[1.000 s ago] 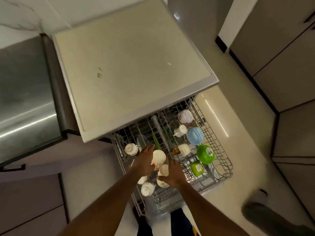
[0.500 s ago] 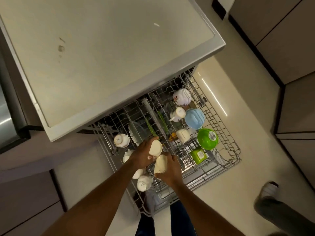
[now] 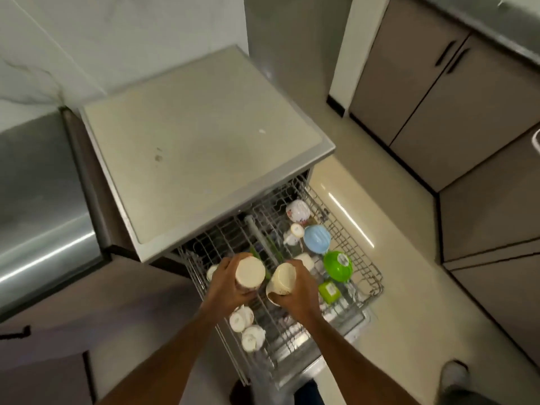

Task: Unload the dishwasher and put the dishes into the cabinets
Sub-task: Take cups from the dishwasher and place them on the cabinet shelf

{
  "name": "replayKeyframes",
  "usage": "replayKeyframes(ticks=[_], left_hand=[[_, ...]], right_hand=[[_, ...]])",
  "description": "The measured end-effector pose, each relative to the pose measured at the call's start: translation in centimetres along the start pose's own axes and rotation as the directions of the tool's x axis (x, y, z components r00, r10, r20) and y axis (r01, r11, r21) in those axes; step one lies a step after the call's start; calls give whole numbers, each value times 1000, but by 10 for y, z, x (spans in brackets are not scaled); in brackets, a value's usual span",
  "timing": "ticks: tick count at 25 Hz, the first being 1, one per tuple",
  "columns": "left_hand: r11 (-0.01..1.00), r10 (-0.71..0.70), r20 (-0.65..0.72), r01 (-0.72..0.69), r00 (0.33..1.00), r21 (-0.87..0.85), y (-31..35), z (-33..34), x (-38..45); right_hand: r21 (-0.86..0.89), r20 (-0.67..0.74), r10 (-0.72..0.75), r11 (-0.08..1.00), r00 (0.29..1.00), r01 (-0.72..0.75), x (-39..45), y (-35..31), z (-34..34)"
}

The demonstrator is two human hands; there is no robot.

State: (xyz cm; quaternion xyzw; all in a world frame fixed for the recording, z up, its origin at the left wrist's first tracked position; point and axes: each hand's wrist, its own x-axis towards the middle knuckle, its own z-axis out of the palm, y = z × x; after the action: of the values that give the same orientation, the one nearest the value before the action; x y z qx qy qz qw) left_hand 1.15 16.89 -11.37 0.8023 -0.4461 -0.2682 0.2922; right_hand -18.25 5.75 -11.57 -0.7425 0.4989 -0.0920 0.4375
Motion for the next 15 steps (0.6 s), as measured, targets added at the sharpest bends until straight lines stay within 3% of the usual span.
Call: replayKeyframes(ticks=[7, 11, 15], left_hand=[[973, 228, -325, -224, 918, 48, 95, -166, -62], [953, 302, -519, -266, 800, 144, 137, -286, -129], [932, 363, -653, -267, 665, 246, 165, -398, -207]], right_hand=[[-10, -156, -317, 947, 935, 320, -61, -160, -83], [-92, -158, -557, 831, 816, 549, -112, -289, -108], [-92, -175, -779, 622, 602, 778, -168, -412, -110]])
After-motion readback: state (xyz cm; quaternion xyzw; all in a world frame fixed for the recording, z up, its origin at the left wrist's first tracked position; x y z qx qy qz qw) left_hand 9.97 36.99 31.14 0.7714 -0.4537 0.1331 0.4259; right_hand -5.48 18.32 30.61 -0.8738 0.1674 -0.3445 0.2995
